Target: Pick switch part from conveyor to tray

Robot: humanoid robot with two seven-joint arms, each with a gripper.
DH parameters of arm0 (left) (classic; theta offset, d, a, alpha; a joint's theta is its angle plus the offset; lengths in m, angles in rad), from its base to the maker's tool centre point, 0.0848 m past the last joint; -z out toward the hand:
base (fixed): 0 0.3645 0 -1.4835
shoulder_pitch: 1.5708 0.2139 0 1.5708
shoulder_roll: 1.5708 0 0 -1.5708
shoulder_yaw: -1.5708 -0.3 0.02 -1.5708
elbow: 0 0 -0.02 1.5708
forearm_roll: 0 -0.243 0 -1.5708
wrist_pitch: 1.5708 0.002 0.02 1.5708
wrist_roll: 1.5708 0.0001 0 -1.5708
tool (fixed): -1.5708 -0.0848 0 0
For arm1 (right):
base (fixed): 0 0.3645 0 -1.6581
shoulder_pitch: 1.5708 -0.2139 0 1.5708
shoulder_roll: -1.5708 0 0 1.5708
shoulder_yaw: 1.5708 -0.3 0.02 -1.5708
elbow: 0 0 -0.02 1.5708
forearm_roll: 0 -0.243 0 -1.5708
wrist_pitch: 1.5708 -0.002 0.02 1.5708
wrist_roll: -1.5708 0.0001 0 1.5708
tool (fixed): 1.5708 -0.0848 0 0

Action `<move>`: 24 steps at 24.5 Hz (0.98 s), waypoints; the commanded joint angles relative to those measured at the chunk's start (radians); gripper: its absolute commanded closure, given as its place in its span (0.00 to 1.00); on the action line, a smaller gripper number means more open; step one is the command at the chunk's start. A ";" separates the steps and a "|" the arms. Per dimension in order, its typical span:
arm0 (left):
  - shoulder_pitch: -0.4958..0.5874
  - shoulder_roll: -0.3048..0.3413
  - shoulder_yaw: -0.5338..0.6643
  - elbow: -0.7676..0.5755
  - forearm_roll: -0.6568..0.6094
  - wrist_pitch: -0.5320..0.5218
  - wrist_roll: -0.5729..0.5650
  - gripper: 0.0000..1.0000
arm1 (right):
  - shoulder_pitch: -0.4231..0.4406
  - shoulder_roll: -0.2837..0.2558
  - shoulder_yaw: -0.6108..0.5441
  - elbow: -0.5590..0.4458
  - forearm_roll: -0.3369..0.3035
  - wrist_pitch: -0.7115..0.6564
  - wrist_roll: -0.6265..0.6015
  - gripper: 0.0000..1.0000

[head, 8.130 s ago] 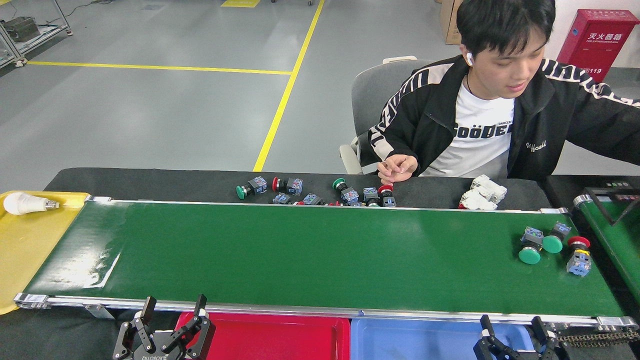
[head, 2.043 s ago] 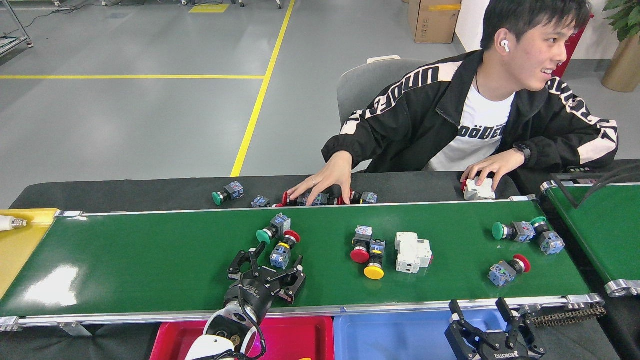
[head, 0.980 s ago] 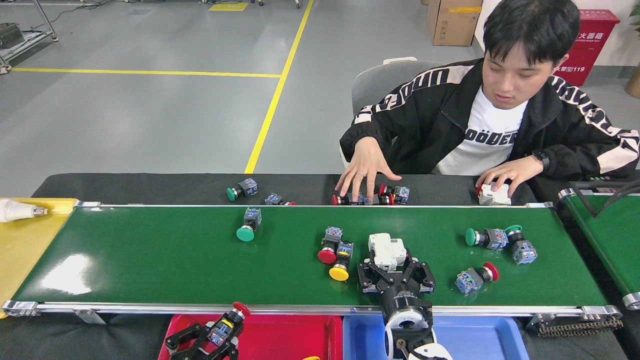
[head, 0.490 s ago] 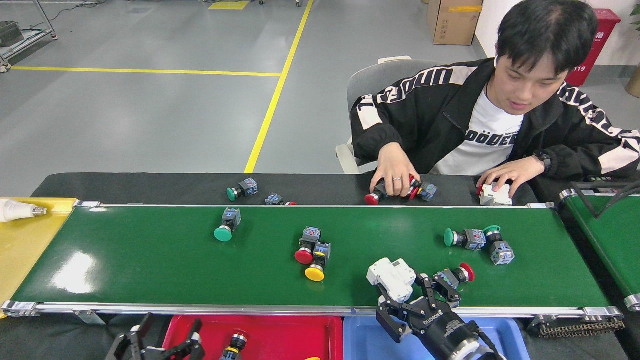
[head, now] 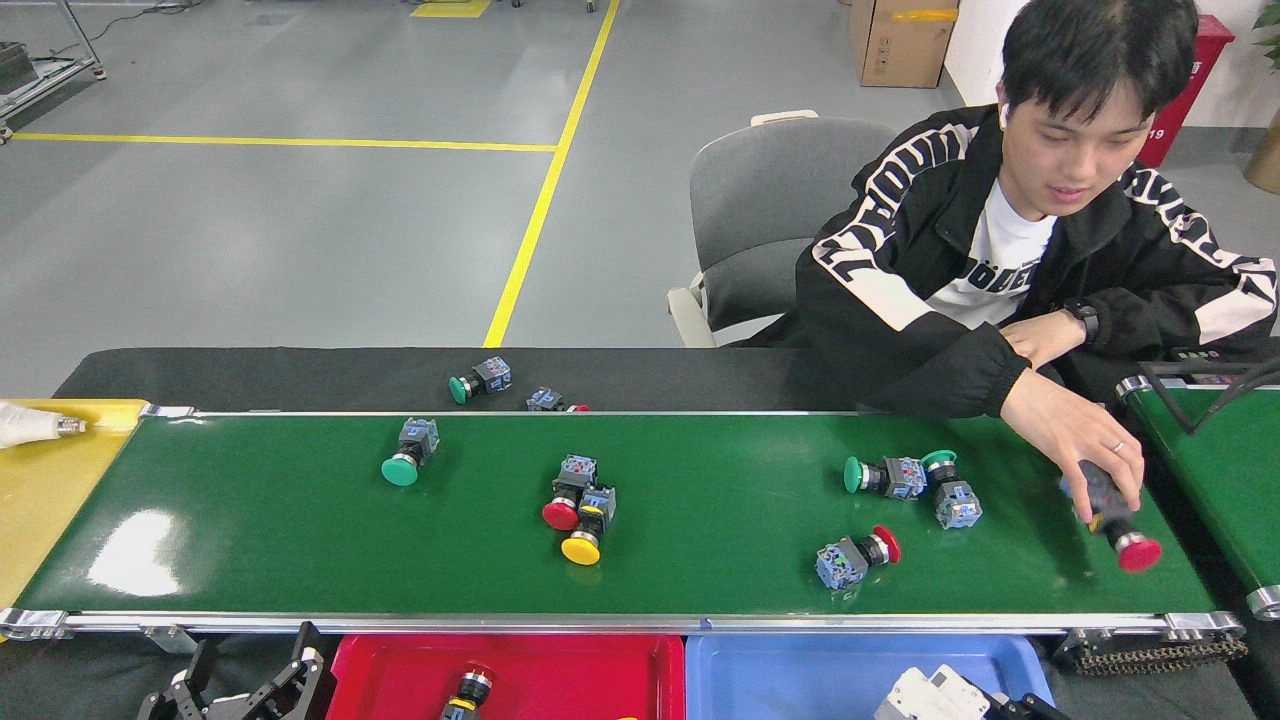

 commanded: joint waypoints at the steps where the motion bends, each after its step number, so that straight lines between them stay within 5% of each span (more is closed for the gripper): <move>1: -0.009 0.012 -0.042 -0.014 -0.039 0.005 0.004 0.00 | -0.001 -0.001 -0.022 -0.011 -0.003 -0.017 0.016 0.08; 9: -0.075 -0.011 -0.218 -0.009 -0.189 0.017 -0.002 0.00 | -0.070 0.039 -0.061 -0.019 -0.005 -0.017 0.024 0.09; 12: -0.119 -0.010 -0.282 0.020 -0.196 0.043 -0.007 0.00 | -0.162 0.100 -0.058 -0.022 0.011 0.184 0.065 0.11; 17: -0.188 -0.010 -0.344 0.109 -0.211 0.097 -0.008 0.00 | -0.279 0.212 0.008 -0.022 0.147 0.496 0.100 0.11; 21: -0.282 -0.008 -0.341 0.227 -0.229 0.146 -0.007 0.00 | -0.250 0.252 0.153 -0.019 0.282 0.618 0.057 0.11; 24: -0.346 0.003 -0.335 0.307 -0.228 0.180 -0.004 0.00 | -0.194 0.252 0.209 -0.043 0.288 0.695 -0.001 0.12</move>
